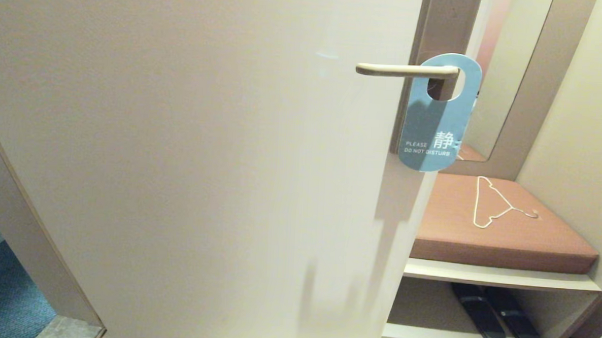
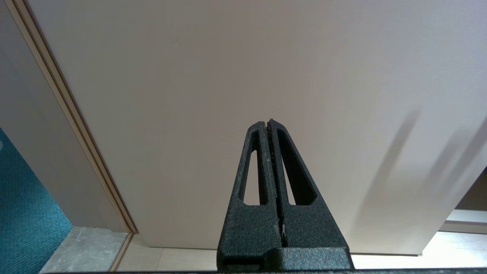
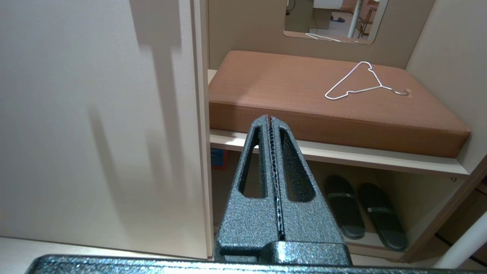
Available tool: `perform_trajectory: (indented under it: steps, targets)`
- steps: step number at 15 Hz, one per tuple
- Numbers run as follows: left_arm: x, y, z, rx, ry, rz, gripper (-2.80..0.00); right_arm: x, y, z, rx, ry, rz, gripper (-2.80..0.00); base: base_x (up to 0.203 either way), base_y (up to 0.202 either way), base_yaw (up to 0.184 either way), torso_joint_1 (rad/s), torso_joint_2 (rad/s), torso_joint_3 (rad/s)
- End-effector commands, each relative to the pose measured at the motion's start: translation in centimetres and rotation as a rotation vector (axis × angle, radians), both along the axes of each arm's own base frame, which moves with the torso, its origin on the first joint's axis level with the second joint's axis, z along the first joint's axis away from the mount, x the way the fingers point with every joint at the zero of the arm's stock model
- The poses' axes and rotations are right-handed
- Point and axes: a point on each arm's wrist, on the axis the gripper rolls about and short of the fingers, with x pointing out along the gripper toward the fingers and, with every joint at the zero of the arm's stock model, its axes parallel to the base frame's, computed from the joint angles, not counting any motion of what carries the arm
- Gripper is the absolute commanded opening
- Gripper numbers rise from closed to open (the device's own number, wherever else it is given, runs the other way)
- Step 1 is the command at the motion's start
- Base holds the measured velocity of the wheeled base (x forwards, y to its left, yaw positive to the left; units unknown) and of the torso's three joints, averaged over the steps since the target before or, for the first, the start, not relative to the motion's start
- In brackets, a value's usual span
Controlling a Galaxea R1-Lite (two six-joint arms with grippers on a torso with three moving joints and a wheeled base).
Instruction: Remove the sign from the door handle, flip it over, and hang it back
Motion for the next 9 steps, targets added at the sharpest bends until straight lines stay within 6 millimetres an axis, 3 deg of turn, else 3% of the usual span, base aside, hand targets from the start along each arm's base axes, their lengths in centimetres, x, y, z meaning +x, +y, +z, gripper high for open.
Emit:
perform_trajectory:
  steps: [1,9]
  targets:
    - [0.01,0.00,0.00,0.000,0.002,0.000,-2.80,0.00,0.01,0.01,-0.002,-0.001,0.002,-2.80,0.000,0.000,0.000,0.000,0.00,0.000]
    - [0.01,0.00,0.01,0.000,0.000,0.000,-2.80,0.00,0.02,-0.01,-0.020,0.000,0.007,-2.80,0.000,0.000,0.000,0.000,0.00,0.000]
